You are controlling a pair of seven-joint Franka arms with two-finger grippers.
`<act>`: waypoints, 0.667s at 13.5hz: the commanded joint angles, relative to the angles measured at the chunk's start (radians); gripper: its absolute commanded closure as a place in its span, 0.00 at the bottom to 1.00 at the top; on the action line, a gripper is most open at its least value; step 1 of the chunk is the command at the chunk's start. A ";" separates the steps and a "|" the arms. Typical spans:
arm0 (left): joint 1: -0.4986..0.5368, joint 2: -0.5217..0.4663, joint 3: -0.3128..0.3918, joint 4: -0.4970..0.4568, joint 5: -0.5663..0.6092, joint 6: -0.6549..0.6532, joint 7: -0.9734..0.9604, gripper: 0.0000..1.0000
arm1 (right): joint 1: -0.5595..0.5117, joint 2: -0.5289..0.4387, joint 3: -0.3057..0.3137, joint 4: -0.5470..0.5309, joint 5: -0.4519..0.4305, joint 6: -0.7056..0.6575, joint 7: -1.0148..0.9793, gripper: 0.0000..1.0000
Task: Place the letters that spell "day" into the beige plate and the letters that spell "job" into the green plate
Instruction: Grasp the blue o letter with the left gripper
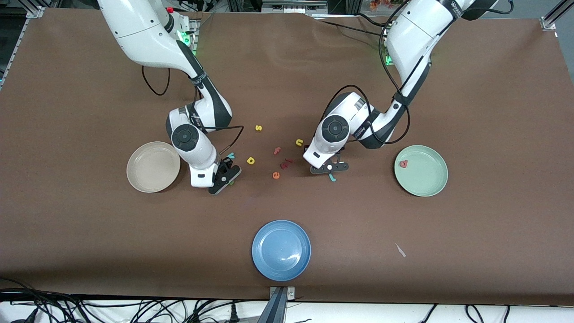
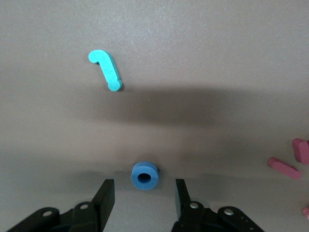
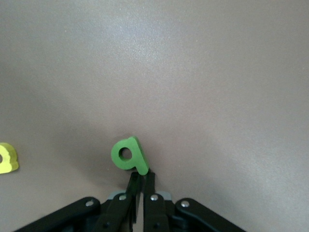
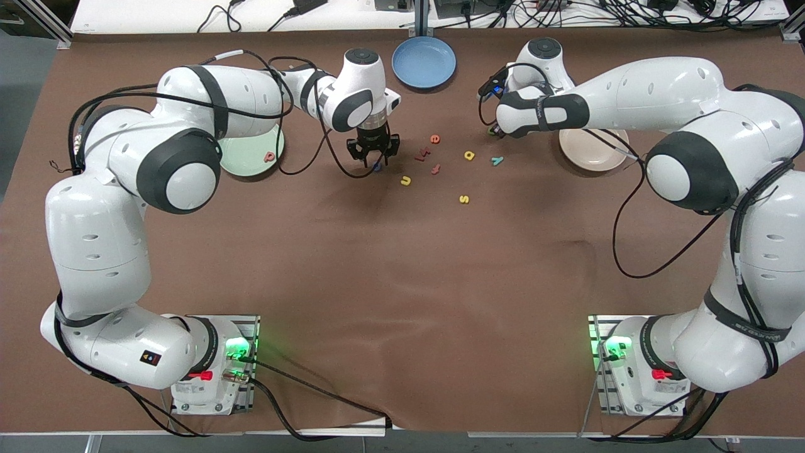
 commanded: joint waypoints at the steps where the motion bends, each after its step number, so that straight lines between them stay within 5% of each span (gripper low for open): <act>1: -0.002 0.009 0.002 -0.011 -0.013 0.035 -0.007 0.41 | -0.008 0.001 0.011 -0.004 0.011 0.004 0.007 0.95; 3: -0.003 0.012 0.002 -0.014 -0.013 0.035 -0.007 0.41 | -0.008 0.001 0.011 -0.003 0.011 -0.002 0.005 0.89; 4: -0.003 0.014 0.002 -0.016 -0.013 0.035 -0.007 0.42 | -0.008 0.001 0.011 -0.003 0.011 -0.002 0.005 0.67; 6: -0.005 0.022 0.002 -0.016 -0.013 0.035 -0.007 0.45 | -0.008 0.000 0.011 -0.003 0.008 -0.002 -0.003 0.48; 8: -0.005 0.025 0.002 -0.016 -0.013 0.035 -0.007 0.52 | -0.008 -0.003 0.011 0.008 0.010 -0.019 -0.003 0.42; 9: -0.003 0.025 0.002 -0.016 -0.011 0.035 -0.007 0.68 | -0.008 -0.005 0.011 0.014 0.011 -0.034 0.000 0.38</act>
